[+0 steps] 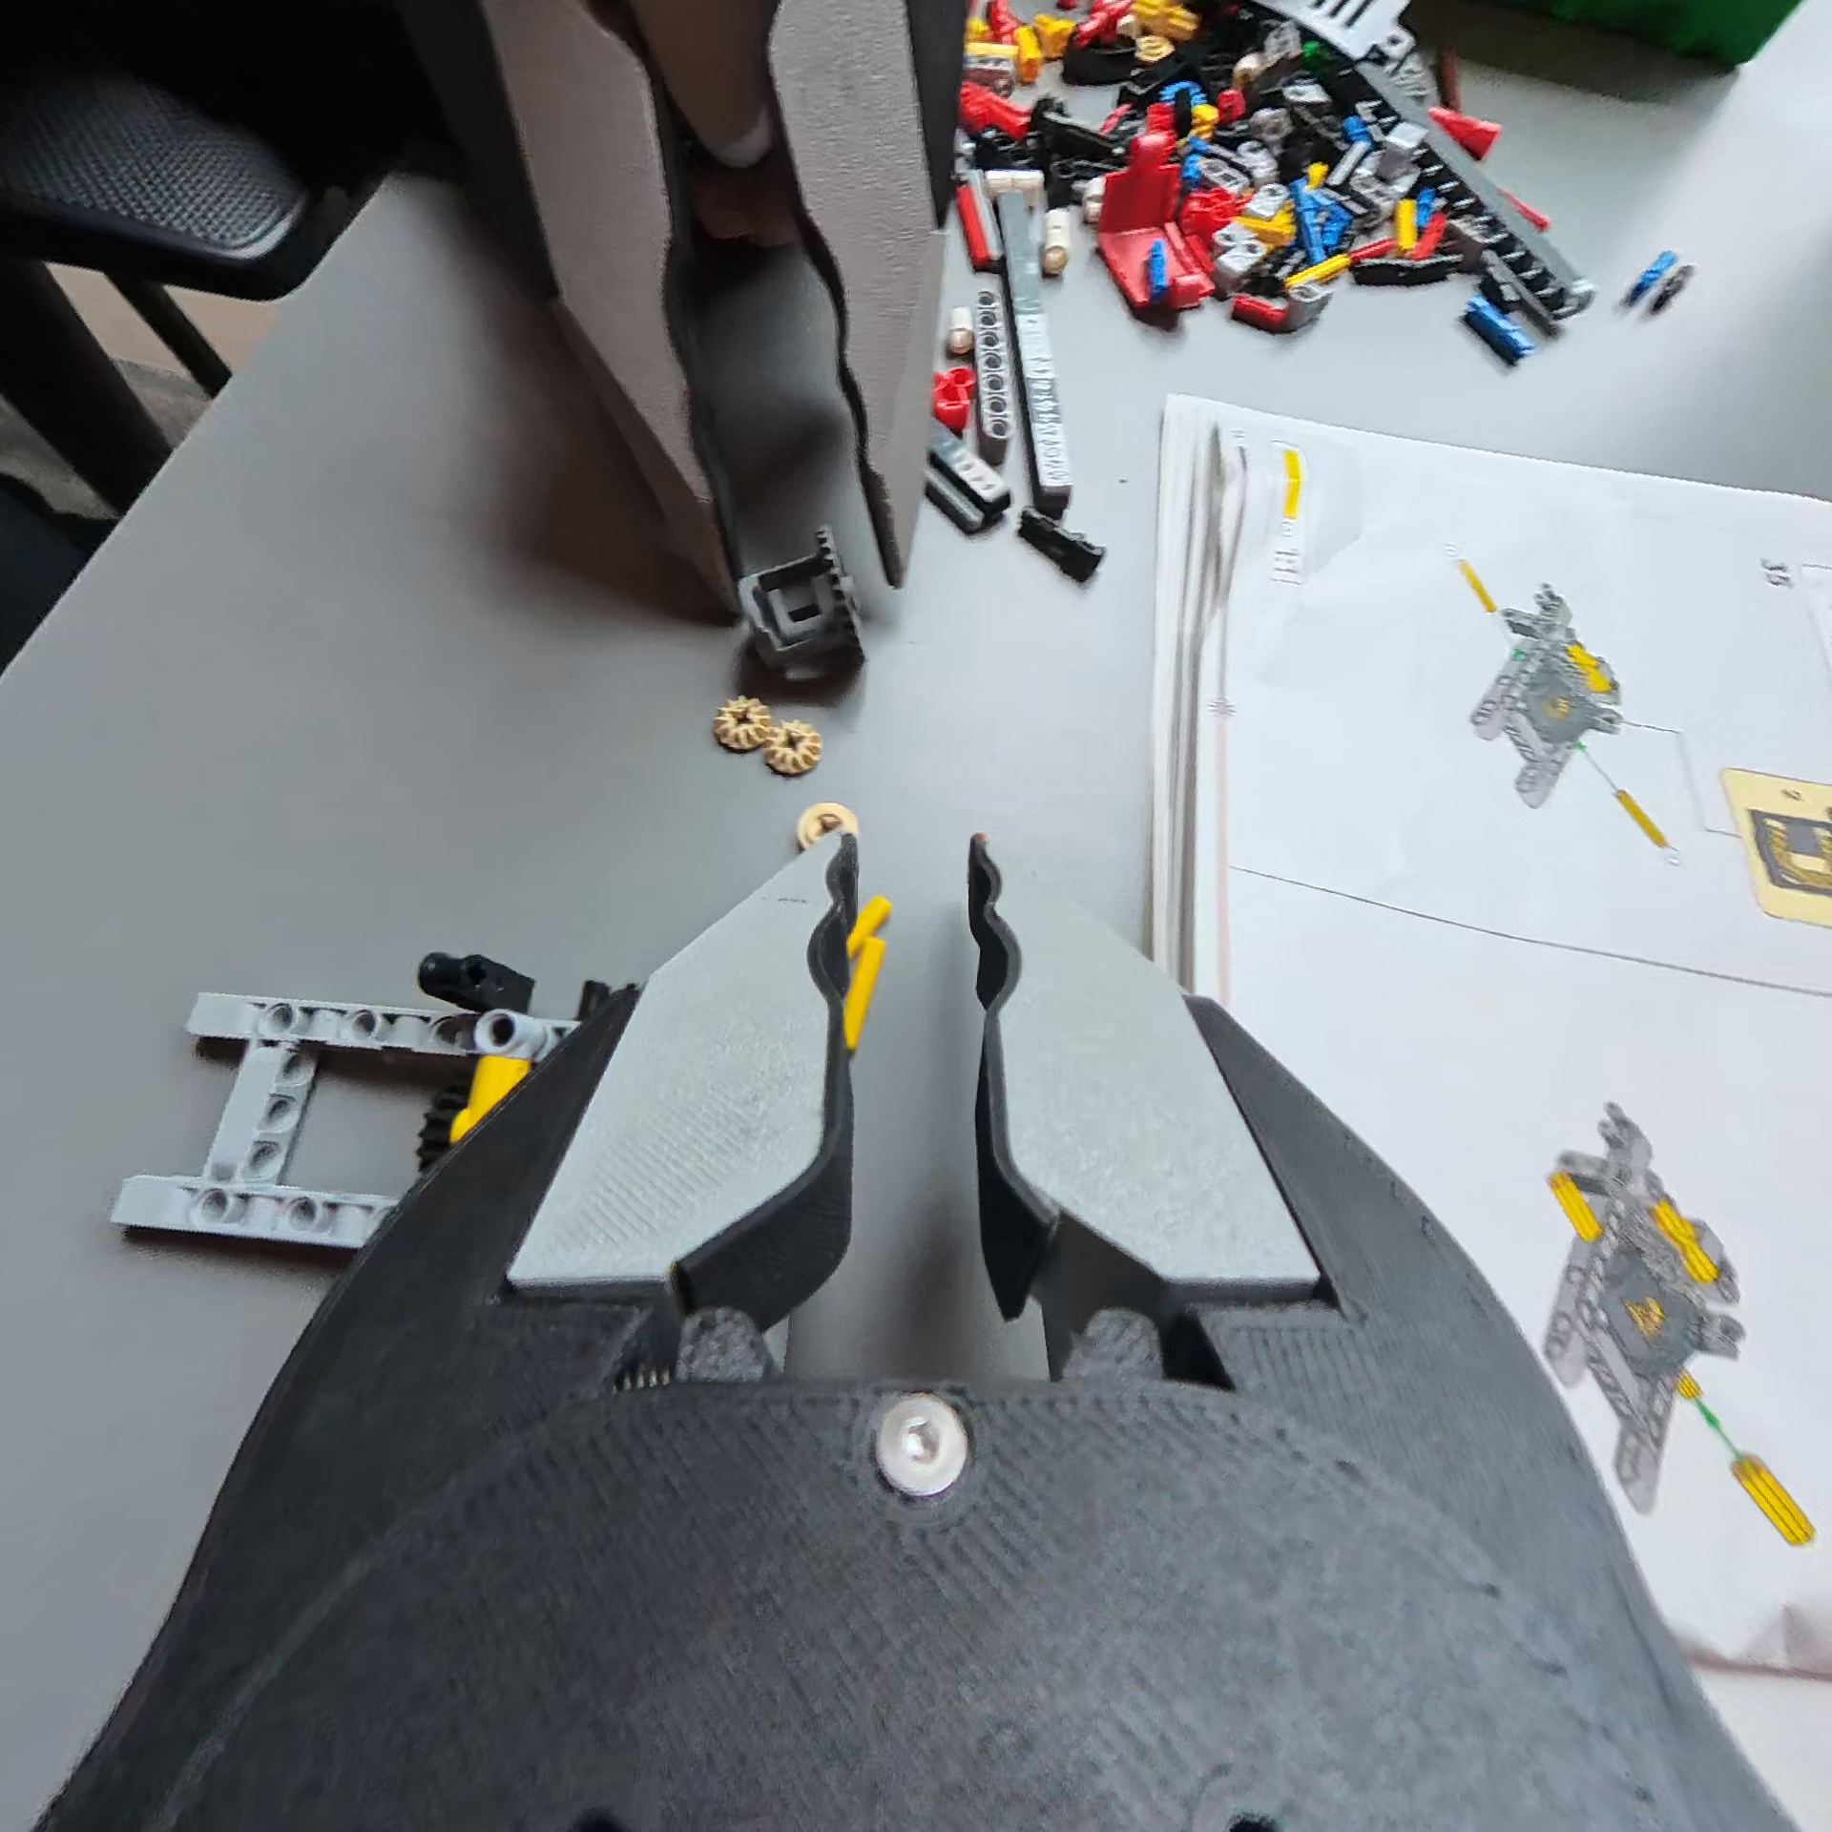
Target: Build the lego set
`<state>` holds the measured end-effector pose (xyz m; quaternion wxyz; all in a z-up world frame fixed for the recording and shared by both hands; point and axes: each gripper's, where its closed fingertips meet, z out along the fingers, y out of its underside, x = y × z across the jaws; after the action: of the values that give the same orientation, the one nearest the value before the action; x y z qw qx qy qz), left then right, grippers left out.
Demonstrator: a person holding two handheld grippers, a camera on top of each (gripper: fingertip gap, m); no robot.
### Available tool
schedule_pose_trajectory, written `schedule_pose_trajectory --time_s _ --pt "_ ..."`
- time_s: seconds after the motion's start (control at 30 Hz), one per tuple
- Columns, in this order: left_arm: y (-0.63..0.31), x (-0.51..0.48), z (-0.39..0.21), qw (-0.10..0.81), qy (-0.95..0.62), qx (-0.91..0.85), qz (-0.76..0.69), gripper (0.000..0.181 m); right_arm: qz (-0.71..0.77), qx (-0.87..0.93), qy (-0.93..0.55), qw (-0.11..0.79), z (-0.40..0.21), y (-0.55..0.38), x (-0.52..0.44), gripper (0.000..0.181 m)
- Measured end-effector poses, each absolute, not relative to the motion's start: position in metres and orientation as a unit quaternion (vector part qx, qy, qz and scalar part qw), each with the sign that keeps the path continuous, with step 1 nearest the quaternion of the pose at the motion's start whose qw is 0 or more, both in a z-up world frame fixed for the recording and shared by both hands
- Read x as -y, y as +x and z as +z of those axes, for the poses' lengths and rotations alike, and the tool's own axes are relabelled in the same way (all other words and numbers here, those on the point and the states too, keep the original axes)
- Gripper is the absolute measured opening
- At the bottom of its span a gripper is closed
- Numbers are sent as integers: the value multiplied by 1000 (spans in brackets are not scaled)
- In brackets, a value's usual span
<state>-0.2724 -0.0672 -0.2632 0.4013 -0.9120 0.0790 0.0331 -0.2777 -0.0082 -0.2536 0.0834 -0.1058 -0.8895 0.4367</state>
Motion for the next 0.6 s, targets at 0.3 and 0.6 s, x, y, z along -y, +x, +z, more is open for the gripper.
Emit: schedule_pose_trajectory --time_s 0.3,0.6 --pt "-272 67 -263 401 -912 -79 32 31 417 904 -76 62 -261 -264 20 16" --pt "-273 67 -263 401 -913 -76 29 31 408 908 -69 65 -264 -263 21 6"
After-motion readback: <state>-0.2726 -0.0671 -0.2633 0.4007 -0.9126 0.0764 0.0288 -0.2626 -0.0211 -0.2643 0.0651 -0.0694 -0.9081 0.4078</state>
